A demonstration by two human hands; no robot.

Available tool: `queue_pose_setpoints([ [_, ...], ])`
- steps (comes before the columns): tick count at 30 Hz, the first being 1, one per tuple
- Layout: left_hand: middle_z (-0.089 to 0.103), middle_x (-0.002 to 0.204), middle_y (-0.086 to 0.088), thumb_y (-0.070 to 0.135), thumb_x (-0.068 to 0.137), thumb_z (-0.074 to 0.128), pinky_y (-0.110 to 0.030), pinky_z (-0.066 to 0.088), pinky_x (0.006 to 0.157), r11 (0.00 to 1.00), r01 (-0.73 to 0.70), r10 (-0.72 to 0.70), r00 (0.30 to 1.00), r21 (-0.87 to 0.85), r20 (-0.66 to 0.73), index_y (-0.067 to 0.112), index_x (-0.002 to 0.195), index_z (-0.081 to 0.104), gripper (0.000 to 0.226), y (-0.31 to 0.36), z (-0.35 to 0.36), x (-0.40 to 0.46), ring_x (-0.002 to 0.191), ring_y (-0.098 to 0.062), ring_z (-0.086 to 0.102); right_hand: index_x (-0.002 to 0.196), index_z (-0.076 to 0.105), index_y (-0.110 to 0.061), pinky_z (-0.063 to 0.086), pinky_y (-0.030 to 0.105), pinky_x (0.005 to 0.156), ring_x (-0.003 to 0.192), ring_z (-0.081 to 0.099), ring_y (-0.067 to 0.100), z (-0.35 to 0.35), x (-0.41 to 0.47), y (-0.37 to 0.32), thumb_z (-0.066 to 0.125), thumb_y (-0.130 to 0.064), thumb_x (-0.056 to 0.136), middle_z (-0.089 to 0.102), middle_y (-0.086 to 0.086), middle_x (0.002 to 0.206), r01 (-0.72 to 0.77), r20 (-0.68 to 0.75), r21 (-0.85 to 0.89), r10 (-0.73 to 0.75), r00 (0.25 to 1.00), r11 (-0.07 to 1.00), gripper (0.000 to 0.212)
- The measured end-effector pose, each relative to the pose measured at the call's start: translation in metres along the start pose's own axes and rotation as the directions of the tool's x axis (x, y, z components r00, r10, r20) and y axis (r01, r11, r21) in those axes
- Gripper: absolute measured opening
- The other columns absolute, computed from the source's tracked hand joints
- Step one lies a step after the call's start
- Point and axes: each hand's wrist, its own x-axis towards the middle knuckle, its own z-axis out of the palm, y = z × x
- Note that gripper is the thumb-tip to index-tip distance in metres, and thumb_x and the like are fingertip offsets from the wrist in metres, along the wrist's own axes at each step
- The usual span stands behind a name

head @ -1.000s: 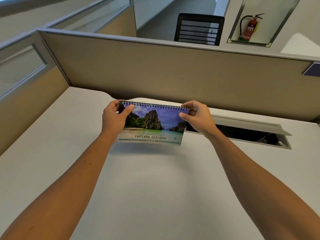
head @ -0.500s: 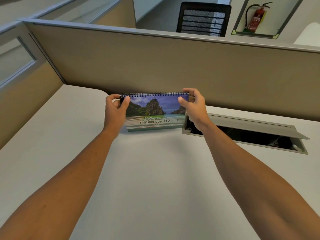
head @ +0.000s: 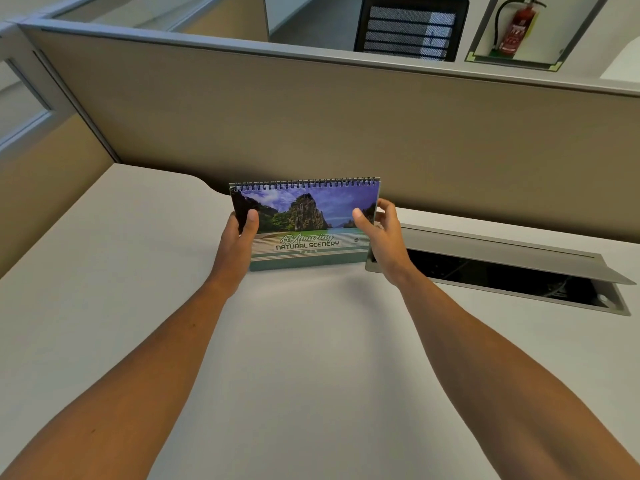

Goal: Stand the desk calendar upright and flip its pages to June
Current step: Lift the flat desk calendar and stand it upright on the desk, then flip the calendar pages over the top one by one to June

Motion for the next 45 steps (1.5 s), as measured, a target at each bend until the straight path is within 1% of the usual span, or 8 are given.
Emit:
queue_pose_setpoints([
  [6, 0.067, 0.098, 0.018, 0.073, 0.082, 0.046, -0.023, 0.052, 0.079, 0.999, -0.005, 0.005, 1.000, 0.049, -0.012, 0.049, 0.097, 0.054, 0.030, -0.005, -0.007, -0.010, 0.103, -0.013, 0.064, 0.146, 0.033, -0.029, 0.048, 0.038, 0.104, 0.118, 0.062, 0.009, 0.006, -0.013, 0.012, 0.076, -0.035, 0.082, 0.062, -0.006, 0.131, 0.042, 0.078, -0.086, -0.035, 0.996, 0.995, 0.077],
  [10, 0.068, 0.105, 0.008, 0.067, 0.081, 0.053, -0.041, 0.053, 0.091, 0.997, 0.076, -0.077, 0.997, 0.015, 0.025, 0.046, 0.093, 0.055, 0.025, -0.018, -0.014, -0.011, 0.107, -0.019, 0.064, 0.150, 0.027, -0.027, 0.050, 0.044, 0.104, 0.122, 0.061, 0.018, 0.004, -0.015, 0.017, 0.078, -0.021, 0.082, 0.056, 0.003, 0.140, 0.045, 0.119, -0.115, -0.031, 0.992, 0.992, 0.086],
  [16, 0.070, 0.104, 0.006, 0.060, 0.086, 0.049, -0.035, 0.052, 0.089, 0.992, 0.116, -0.116, 0.993, -0.041, -0.002, 0.032, 0.099, 0.058, 0.032, -0.027, -0.012, -0.021, 0.104, -0.018, 0.064, 0.149, 0.035, -0.021, 0.054, 0.035, 0.098, 0.118, 0.061, 0.018, 0.006, -0.028, 0.027, 0.075, -0.012, 0.084, 0.058, 0.006, 0.134, 0.028, -0.044, -0.222, -0.039, 0.998, 0.975, 0.077],
  [22, 0.062, 0.119, -0.008, 0.059, 0.095, 0.027, -0.032, 0.048, 0.092, 0.992, 0.129, -0.129, 0.992, -0.004, 0.014, 0.023, 0.119, 0.051, 0.049, -0.028, -0.008, -0.025, 0.112, -0.023, 0.059, 0.138, 0.051, -0.011, 0.048, 0.002, 0.076, 0.118, 0.059, 0.021, 0.012, -0.045, 0.034, 0.067, -0.001, 0.088, 0.060, 0.008, 0.132, -0.011, -0.148, -0.267, -0.030, 0.988, 0.964, 0.054],
  [29, 0.066, 0.113, 0.002, 0.063, 0.092, 0.020, -0.015, 0.052, 0.075, 0.978, 0.187, -0.190, 0.981, -0.090, -0.027, 0.037, 0.113, 0.057, 0.050, -0.018, -0.005, -0.028, 0.101, -0.009, 0.064, 0.146, 0.046, -0.012, 0.047, 0.043, 0.108, 0.130, 0.053, 0.023, 0.015, -0.057, 0.032, 0.061, -0.004, 0.093, 0.055, 0.007, 0.143, -0.108, -0.197, -0.274, 0.054, 0.979, 0.956, 0.056],
  [34, 0.068, 0.107, 0.007, 0.059, 0.096, 0.019, -0.013, 0.051, 0.071, 0.972, 0.205, -0.210, 0.977, -0.114, -0.041, 0.038, 0.107, 0.060, 0.047, -0.015, -0.002, -0.029, 0.094, -0.004, 0.067, 0.147, 0.043, -0.016, 0.046, 0.041, 0.108, 0.128, 0.054, 0.022, 0.023, -0.064, 0.030, 0.061, -0.007, 0.093, 0.058, 0.005, 0.139, -0.114, -0.197, -0.335, 0.049, 0.979, 0.935, 0.057],
  [39, 0.062, 0.121, -0.005, 0.059, 0.096, 0.017, -0.023, 0.049, 0.085, 0.976, 0.194, -0.199, 0.979, -0.100, -0.038, 0.025, 0.129, 0.052, 0.058, -0.017, -0.001, -0.026, 0.109, -0.015, 0.060, 0.143, 0.048, -0.013, 0.049, 0.044, 0.105, 0.126, 0.056, 0.025, 0.030, -0.067, 0.027, 0.061, -0.009, 0.095, 0.060, 0.008, 0.136, -0.122, -0.265, -0.345, 0.028, 0.964, 0.931, 0.051],
  [45, 0.061, 0.124, -0.006, 0.070, 0.086, 0.016, -0.023, 0.048, 0.086, 0.975, 0.208, -0.211, 0.977, -0.075, -0.028, 0.022, 0.133, 0.050, 0.075, -0.014, -0.001, -0.026, 0.111, -0.018, 0.059, 0.121, 0.064, -0.006, 0.058, 0.031, 0.086, 0.101, 0.066, 0.021, 0.027, -0.069, 0.019, 0.067, -0.009, 0.092, 0.071, 0.010, 0.113, -0.122, -0.407, -0.360, -0.038, 0.912, 0.925, 0.030],
])
